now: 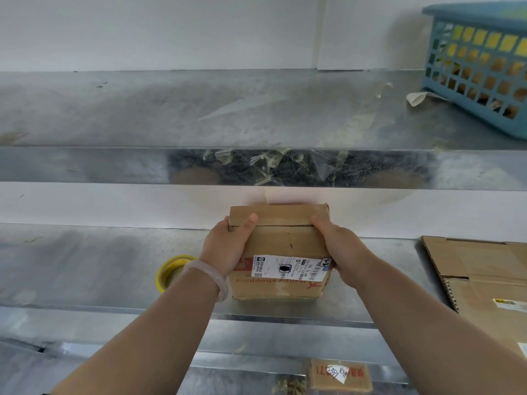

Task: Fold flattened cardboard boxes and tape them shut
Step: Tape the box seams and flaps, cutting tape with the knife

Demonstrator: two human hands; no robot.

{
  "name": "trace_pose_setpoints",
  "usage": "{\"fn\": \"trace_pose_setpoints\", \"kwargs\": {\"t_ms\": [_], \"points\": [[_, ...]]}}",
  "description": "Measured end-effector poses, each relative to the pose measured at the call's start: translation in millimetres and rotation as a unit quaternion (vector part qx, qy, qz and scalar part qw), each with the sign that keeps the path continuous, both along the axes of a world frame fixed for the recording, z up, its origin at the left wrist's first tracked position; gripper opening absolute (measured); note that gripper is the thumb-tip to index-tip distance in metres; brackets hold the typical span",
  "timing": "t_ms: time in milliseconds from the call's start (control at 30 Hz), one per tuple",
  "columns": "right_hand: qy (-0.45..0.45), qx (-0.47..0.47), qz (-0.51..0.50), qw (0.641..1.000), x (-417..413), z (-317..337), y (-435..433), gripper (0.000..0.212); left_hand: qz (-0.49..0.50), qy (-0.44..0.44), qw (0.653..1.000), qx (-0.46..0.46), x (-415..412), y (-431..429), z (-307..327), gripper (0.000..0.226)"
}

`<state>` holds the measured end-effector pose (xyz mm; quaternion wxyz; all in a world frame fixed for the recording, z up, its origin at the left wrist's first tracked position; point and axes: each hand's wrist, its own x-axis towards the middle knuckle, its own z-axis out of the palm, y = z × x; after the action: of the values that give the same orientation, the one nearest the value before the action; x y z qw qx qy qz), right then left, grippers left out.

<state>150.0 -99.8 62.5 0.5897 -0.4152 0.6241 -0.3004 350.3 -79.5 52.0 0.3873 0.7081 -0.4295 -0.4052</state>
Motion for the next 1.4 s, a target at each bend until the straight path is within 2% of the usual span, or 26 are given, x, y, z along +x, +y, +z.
{"fn": "trace_pose_setpoints", "kwargs": {"t_ms": [67,100,133,167,200,233,267,300,367,433,533,767,867,1000,1067,1133,1200,1267,1333,1400], "points": [[0.059,-0.033,0.015,0.998,2.3,1.5,-3.0,0.062,-0.019,-0.023,0.999,0.01,-0.4,-2.8,0.9,0.06],[0.108,-0.066,0.007,0.992,3.2,2.3,-3.9,0.075,-0.023,-0.056,0.998,0.013,0.3,-4.8,-0.7,0.076],[0.172,-0.115,0.003,0.978,3.7,-0.3,-4.4,0.081,-0.03,-0.125,0.992,-0.005,0.7,-6.3,-3.8,0.086],[0.252,-0.193,0.011,0.948,4.2,-3.7,-3.9,0.076,-0.037,-0.229,0.971,-0.054,0.1,-4.5,-4.7,0.084],[0.333,-0.287,0.032,0.898,6.2,-6.0,0.3,0.067,-0.046,-0.333,0.931,-0.138,-0.5,-1.8,-5.4,0.071],[0.395,-0.386,0.064,0.831,8.6,-8.5,5.2,0.056,-0.074,-0.406,0.881,-0.231,-2.2,1.5,-5.2,0.057],[0.428,-0.468,0.101,0.767,11.1,-11.7,9.4,0.05,-0.118,-0.438,0.838,-0.302,-3.6,3.9,-5.7,0.047],[0.443,-0.513,0.149,0.72,12.5,-18.0,12.9,0.048,-0.162,-0.454,0.808,-0.339,-5.1,6.9,-7.3,0.044],[0.486,-0.511,0.22,0.675,15.2,-28.4,20.1,0.052,-0.215,-0.492,0.775,-0.334,-5.3,10.4,-20.2,0.044],[0.524,-0.476,0.236,0.665,16.1,-32.4,20.7,0.056,-0.224,-0.537,0.759,-0.291,-4.4,13.0,-24.7,0.047],[0.545,-0.444,0.236,0.671,15.7,-30.2,21.6,0.06,-0.219,-0.564,0.756,-0.251,-4.4,19.6,-24.9,0.052],[0.559,-0.419,0.181,0.692,12.3,-32.3,31.6,0.067,-0.179,-0.555,0.794,-0.175,1.5,29.8,-22.5,0.064],[0.545,-0.378,0.166,0.73,17.3,-33.5,36.0,0.073,-0.168,-0.544,0.807,-0.158,3.9,29.9,-22.2,0.071],[0.498,-0.337,0.143,0.786,19.6,-27.0,36.1,0.087,-0.162,-0.475,0.853,-0.144,-4.3,28.3,-20.1,0.09],[0.451,-0.319,0.146,0.821,12.9,-22.0,32.7,0.087,-0.152,-0.42,0.885,-0.128,-6.6,27.6,-18.8,0.092],[0.388,-0.283,0.126,0.868,3.2,-14.8,31.1,0.076,-0.123,-0.346,0.923,-0.115,-6.0,28.0,-17.4,0.079],[0.319,-0.284,0.097,0.899,-7.4,-10.4,30.0,0.062,-0.092,-0.27,0.951,-0.118,-4.7,29.0,-15.6,0.067],[0.245,-0.292,0.031,0.924,-18.7,-8.2,26.9,0.046,-0.074,-0.231,0.961,-0.129,-2.2,29.5,-14.0,0.064],[0.16,-0.245,-0.014,0.956,-27.7,-4.8,23.7,0.045,-0.057,-0.211,0.965,-0.144,2.4,29.1,-14.4,0.062],[0.103,-0.171,0.011,0.98,-30.9,-3.8,27.3,0.046,-0.021,-0.18,0.971,-0.158,7.2,28.8,-16.2,0.058]]}}
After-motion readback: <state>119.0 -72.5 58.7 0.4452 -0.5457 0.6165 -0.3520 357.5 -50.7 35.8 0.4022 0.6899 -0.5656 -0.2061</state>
